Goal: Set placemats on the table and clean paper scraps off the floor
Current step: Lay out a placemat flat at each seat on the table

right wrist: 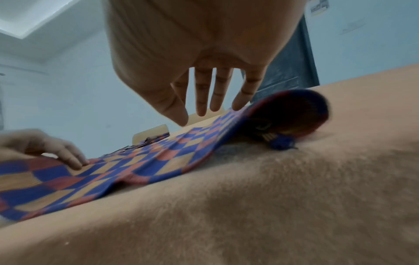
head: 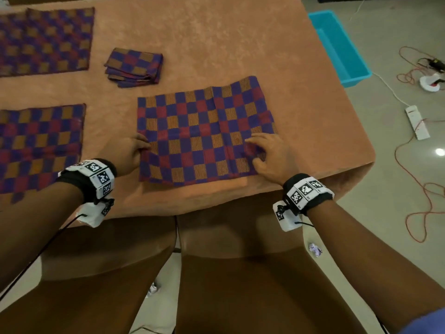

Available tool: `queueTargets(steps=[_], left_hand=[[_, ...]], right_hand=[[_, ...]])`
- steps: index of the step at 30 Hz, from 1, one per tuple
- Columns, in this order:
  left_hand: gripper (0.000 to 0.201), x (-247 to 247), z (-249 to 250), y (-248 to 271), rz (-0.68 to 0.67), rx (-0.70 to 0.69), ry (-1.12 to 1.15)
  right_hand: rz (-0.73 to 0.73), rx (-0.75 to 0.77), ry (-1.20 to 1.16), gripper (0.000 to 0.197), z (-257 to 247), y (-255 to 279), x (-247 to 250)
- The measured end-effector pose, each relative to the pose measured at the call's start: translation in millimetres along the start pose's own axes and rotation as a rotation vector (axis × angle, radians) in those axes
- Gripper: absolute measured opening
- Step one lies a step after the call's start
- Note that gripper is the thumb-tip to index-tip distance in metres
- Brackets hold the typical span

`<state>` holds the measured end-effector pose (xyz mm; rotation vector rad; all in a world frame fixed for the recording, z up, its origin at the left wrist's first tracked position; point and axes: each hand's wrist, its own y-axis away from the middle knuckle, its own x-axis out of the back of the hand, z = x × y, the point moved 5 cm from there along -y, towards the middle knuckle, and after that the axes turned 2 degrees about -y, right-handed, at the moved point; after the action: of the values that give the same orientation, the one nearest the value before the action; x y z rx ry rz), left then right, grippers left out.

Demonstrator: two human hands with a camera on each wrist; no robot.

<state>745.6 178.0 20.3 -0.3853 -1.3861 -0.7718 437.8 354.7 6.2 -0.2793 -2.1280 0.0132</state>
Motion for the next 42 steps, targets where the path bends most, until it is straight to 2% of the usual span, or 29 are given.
queueTargets(steps=[5,9,11,15,20,24,27,29,31,33,34,37,39,42], left_hand=[[0.048,-8.0,-4.8,-3.9,-0.024,0.071,-0.063],[0.042,-5.8,37.8,-17.8,-0.005,0.029,-0.006],[0.050,-16.7,56.5,-25.0,-0.097,0.036,0.029],[0.066,-43.3,76.1,-38.2,-0.257,0.071,0.064],[0.074,-58.6,89.5,-42.1,-0.307,0.108,0.049],[0.074,-59.6,104.5,-50.1,-0.312,0.089,0.038],[0.076,-57.5,118.4,-58.3,-0.330,0.065,0.065],[0.077,-55.2,125.6,-61.8,-0.346,0.054,0.063],[0.076,-51.8,130.7,-66.0,-0.342,0.030,0.023],[0.072,-45.4,133.8,-70.5,-0.331,0.006,-0.033],[0.067,-41.7,133.5,-73.9,-0.310,0.012,-0.051],[0.053,-30.5,136.2,-84.9,-0.229,0.042,-0.065],[0.050,-27.7,144.8,-95.6,-0.187,0.019,-0.040],[0.057,-32.3,162.7,-115.2,-0.174,-0.002,-0.005]], right_hand=[[-0.070,-0.090,0.052,0.067,25.8,23.5,12.5],[-0.138,-0.187,0.019,0.075,46.4,33.9,7.2],[-0.066,-0.197,0.022,0.069,50.4,32.2,6.8],[0.166,-0.233,-0.047,0.063,58.2,24.8,19.3],[0.343,-0.346,-0.154,0.053,84.6,14.3,60.2],[0.478,-0.248,-0.106,0.046,95.7,11.8,107.8],[0.448,-0.231,-0.017,0.040,110.3,27.1,120.3],[0.374,-0.248,0.053,0.043,124.8,45.4,118.2],[0.175,-0.238,0.134,0.043,137.5,60.2,106.4],[-0.025,-0.301,0.161,0.030,146.4,73.3,94.5],[-0.046,-0.325,0.131,0.026,149.1,76.2,93.5],[0.053,-0.376,0.027,0.031,151.2,64.4,102.6],[0.077,-0.445,0.010,0.021,153.4,41.2,109.2],[-0.026,-0.487,-0.032,0.031,158.2,-3.3,100.5]])
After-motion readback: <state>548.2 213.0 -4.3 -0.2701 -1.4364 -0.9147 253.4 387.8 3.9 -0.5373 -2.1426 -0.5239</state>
